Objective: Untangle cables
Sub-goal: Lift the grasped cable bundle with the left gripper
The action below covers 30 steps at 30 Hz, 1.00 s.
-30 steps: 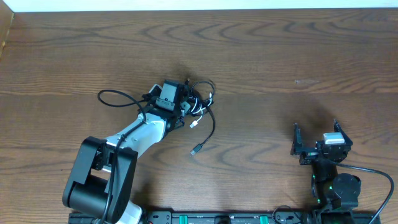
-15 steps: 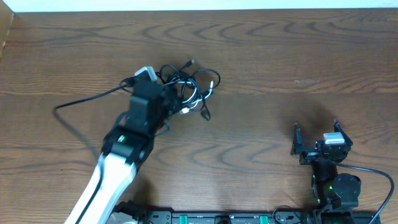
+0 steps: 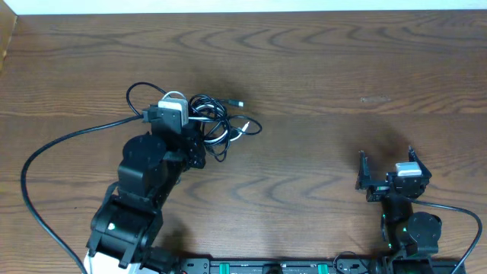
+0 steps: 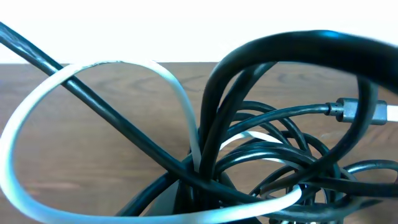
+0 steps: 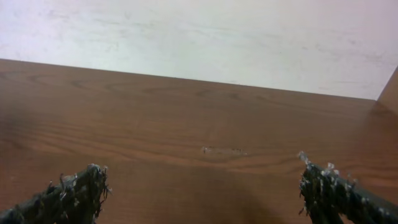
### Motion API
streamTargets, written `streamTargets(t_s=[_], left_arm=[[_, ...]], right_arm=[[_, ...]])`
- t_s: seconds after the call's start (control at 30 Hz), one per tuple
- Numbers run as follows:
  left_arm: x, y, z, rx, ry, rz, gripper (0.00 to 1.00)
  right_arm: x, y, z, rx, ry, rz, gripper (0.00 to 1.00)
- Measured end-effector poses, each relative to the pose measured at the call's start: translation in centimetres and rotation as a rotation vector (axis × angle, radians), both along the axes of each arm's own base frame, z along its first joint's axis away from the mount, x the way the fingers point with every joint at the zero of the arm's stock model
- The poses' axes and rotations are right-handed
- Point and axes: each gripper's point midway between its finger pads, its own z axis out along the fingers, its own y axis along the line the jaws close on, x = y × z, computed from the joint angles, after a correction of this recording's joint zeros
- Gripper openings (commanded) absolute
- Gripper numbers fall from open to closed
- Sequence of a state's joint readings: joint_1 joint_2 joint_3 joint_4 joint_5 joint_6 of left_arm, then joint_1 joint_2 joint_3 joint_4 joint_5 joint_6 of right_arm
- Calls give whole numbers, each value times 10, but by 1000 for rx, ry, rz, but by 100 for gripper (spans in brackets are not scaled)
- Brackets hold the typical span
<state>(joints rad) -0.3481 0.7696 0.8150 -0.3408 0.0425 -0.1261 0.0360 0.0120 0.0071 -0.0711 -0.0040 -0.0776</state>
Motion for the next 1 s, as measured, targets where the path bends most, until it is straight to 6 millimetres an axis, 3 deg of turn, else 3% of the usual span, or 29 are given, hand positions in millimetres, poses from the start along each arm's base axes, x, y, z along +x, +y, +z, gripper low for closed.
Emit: streamTargets(t_s=[0.23, 0.63, 0.73, 0.9, 1.0], left_arm=[[1, 0, 8, 81, -65, -38, 7], [10, -3, 40, 167, -234, -73, 7], [10, -4, 47, 164, -267, -71, 7], [13, -5, 64, 114, -321, -55, 7], [13, -5, 72, 69, -341, -43, 7]], right_arm=[[0, 0, 0, 0, 0, 0, 99], [0, -1, 5, -7, -22, -4, 99], [1, 3, 22, 14, -91, 17, 99], [-11, 31, 77, 121, -303, 194, 99], [-18, 47, 87, 169, -325, 302, 99]])
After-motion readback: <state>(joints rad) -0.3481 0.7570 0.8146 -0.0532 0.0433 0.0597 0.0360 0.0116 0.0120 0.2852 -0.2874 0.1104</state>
